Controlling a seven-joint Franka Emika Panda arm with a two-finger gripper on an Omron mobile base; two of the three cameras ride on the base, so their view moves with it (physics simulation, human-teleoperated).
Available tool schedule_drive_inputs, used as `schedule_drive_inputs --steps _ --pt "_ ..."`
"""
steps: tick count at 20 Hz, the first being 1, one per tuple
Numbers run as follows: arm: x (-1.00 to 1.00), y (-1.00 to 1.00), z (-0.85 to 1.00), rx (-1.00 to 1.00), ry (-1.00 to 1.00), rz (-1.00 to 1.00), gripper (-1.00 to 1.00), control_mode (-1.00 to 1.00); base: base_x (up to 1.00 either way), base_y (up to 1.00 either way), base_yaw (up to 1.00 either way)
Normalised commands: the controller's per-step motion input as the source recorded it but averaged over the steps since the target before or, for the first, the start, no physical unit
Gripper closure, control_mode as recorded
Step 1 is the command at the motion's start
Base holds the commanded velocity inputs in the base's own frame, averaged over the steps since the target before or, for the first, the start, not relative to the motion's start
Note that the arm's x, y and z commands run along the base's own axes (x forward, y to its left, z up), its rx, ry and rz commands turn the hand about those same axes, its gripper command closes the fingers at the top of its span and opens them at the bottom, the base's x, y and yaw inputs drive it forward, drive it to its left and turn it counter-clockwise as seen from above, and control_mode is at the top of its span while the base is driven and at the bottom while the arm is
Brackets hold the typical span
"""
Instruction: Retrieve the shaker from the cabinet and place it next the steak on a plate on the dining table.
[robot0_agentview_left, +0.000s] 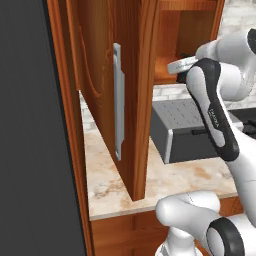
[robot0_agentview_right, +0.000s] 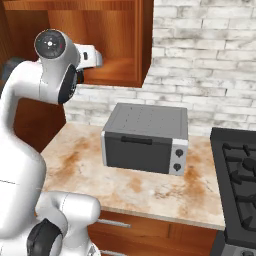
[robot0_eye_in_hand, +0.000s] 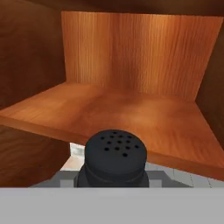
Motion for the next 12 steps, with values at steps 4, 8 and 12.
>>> schedule_drive_inputs --steps 4,8,12 --pt "-1.00 0.00 -0.45 -0.02 0.16 0.06 1.00 -1.00 0.00 0.00 0.00" --pt "-0.99 0.10 -0.40 0.00 -0.01 0.18 1.00 -1.00 0.00 0.00 0.00" --pt "-0.78 0.09 -0.55 0.10 -0.06 0.02 1.00 -1.00 0.00 0.00 0.00"
